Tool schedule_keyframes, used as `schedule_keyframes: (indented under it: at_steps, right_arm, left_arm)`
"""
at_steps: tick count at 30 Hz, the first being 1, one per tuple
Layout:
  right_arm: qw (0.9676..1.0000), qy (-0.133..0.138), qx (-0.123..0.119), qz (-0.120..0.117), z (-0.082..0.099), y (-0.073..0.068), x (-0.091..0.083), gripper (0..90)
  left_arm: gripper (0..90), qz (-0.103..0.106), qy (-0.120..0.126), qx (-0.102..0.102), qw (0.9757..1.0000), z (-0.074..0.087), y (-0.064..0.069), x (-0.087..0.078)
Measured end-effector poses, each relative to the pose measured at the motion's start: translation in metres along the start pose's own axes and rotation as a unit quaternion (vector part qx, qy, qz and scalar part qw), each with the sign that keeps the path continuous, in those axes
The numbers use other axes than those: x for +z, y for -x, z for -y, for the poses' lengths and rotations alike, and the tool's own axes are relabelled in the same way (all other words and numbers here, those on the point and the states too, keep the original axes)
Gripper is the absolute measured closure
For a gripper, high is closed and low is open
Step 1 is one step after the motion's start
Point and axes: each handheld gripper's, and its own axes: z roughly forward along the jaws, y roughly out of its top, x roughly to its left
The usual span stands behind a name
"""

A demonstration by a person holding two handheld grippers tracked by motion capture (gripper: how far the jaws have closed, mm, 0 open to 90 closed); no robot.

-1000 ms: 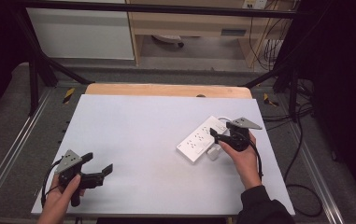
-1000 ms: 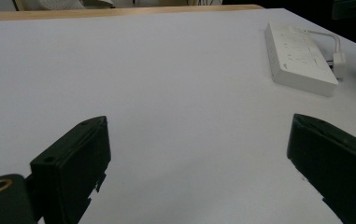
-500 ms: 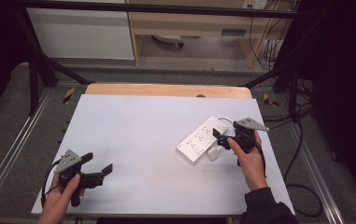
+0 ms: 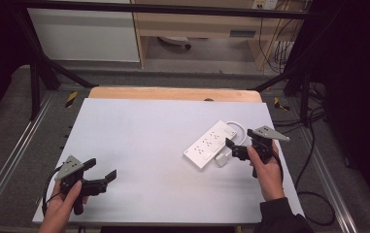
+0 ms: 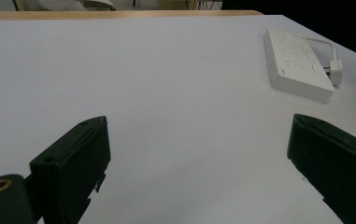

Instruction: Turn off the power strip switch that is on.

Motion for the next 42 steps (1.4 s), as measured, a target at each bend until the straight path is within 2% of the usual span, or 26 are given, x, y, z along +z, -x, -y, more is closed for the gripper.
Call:
schedule_keyframes:
  at_steps: [15, 28, 42]
  right_arm:
    - [0.9999, 0.006, -0.005, 0.009, 0.009, 0.004, -0.027, 2.3]
    - [0.9997, 0.015, 0.000, 0.020, 0.020, 0.013, -0.055, 2.5]
    - [0.9994, 0.006, -0.023, 0.023, 0.032, 0.014, -0.063, 2.8]
  left_arm:
    - [6.1, 0.002, 0.006, -0.002, 1.0000, 0.000, 0.000, -0.001]
    - [6.1, 0.002, 0.006, -0.002, 1.0000, 0.000, 0.000, -0.001]
    - [6.1, 0.006, 0.010, -0.005, 0.9999, -0.001, -0.002, -0.004]
